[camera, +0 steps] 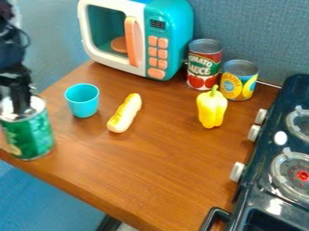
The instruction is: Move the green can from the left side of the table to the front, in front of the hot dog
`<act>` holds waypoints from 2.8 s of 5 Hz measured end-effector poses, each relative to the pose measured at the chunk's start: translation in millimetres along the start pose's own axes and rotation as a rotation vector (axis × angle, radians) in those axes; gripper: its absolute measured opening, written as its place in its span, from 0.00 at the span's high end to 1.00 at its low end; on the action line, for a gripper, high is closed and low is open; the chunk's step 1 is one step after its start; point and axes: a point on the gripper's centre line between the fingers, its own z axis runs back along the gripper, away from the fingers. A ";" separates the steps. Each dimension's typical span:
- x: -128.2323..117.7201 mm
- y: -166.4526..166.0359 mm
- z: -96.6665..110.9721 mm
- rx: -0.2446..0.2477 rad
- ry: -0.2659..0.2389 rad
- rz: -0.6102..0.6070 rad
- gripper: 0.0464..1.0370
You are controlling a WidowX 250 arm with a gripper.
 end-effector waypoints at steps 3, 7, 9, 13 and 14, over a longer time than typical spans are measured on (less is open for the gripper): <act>15.5 -102.6 -3.2 -0.145 -0.057 -0.253 0.04; -0.1 -166.6 6.4 -0.180 0.020 -0.408 0.04; 6.2 -169.6 5.8 -0.160 -0.078 -0.346 0.04; 27.9 -84.4 70.0 -0.034 -0.197 -0.083 0.04; 30.6 -37.2 69.4 -0.044 -0.171 -0.049 0.04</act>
